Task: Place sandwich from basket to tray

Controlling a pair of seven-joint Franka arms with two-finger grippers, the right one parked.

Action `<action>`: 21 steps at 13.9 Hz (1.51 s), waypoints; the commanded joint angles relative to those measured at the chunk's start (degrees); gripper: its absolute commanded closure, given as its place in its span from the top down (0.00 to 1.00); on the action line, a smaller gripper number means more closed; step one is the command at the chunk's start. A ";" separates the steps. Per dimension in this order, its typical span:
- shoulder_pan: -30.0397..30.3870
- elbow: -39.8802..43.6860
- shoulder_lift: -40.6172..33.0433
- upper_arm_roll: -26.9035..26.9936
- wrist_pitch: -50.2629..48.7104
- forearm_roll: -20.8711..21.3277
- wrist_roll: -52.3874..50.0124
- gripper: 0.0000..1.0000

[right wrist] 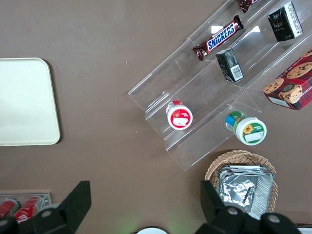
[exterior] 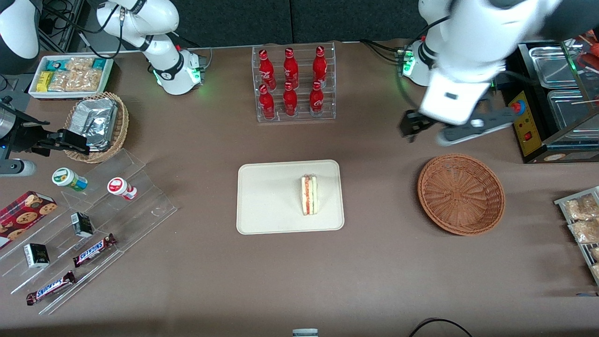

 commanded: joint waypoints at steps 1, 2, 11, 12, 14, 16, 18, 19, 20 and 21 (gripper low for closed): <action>6.17 -1.84 -5.30 -0.51 -4.69 -2.84 8.83 1.00; 8.19 -2.01 -6.27 -0.51 -5.93 -3.53 12.00 1.00; 4.87 -12.37 -20.94 18.38 -10.34 -7.76 34.78 1.00; 4.87 -13.08 -21.56 19.52 -10.07 -8.02 35.57 1.00; 4.87 -13.79 -21.48 20.32 -10.07 -8.81 37.15 1.00; 4.87 -13.53 -21.13 20.33 -9.81 -8.90 37.34 1.00; 4.87 -12.66 -19.48 20.33 -9.28 -8.20 37.43 1.00; 4.87 -11.78 -17.90 20.33 -9.10 -7.94 37.34 1.00; 4.87 -11.51 -17.27 20.33 -9.02 -7.76 37.43 1.00; 4.87 -11.16 -17.00 20.24 -9.01 -7.85 37.43 1.00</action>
